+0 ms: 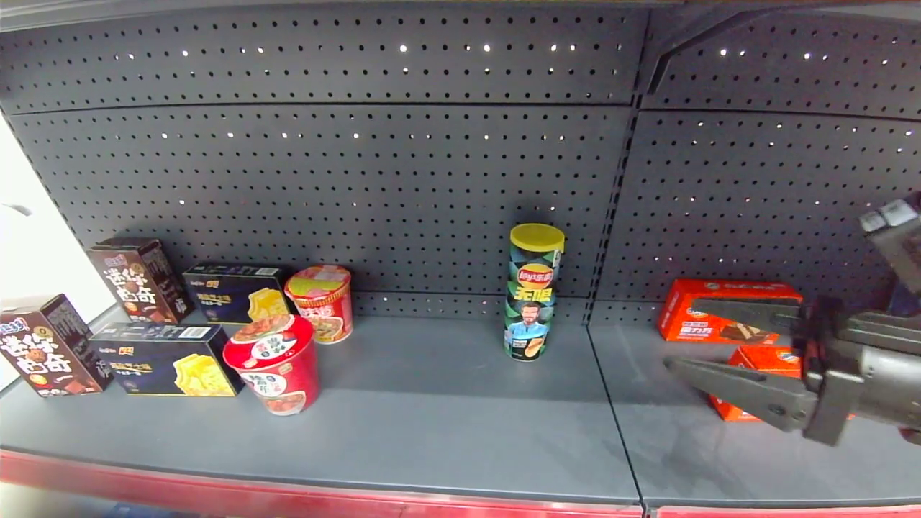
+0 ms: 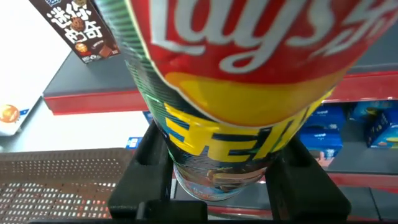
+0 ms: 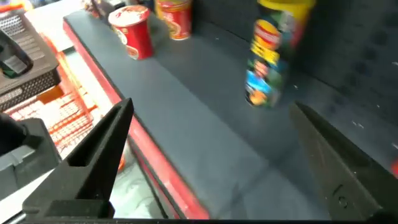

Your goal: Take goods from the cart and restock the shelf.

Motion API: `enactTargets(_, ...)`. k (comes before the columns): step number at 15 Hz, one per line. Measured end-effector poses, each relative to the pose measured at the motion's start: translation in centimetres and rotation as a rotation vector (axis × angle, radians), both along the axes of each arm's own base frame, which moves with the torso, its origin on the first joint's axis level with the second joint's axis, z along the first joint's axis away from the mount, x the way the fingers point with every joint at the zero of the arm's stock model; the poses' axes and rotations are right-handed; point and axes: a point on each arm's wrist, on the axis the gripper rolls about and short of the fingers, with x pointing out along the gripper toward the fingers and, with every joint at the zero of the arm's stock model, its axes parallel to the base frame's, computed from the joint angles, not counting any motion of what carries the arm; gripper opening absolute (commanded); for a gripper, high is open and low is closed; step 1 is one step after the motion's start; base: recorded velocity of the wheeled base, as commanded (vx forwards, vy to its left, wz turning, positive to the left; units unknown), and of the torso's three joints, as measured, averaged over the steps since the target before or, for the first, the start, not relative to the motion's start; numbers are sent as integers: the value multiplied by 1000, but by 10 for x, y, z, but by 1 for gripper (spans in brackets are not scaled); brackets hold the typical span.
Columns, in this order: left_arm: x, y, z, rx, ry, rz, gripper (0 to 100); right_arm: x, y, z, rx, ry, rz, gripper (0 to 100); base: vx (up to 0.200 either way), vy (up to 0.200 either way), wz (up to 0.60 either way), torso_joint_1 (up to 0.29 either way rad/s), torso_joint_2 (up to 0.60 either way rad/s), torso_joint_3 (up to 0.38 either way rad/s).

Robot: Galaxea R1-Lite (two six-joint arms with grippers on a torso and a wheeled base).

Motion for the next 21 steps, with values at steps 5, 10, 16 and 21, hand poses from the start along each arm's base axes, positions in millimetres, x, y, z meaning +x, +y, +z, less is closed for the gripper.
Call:
enactTargets(5,-1,0,2,-21,-9,-9,0,86,14,-35,-5,-69,140,100,0,0,0,0,0,0)
enactTargets(10,-1,1,3,-28,-12,-48,0,143,23,-63,-6,-41,176,100,0,0,0,0,0,0)
enactTargets(16,0,1,4,-35,-15,-65,0,178,35,-82,-11,-15,180,100,0,0,0,0,0,0)
enactTargets(21,0,1,5,-34,-17,-61,0,195,45,-99,-16,9,192,100,0,0,0,0,0,0)
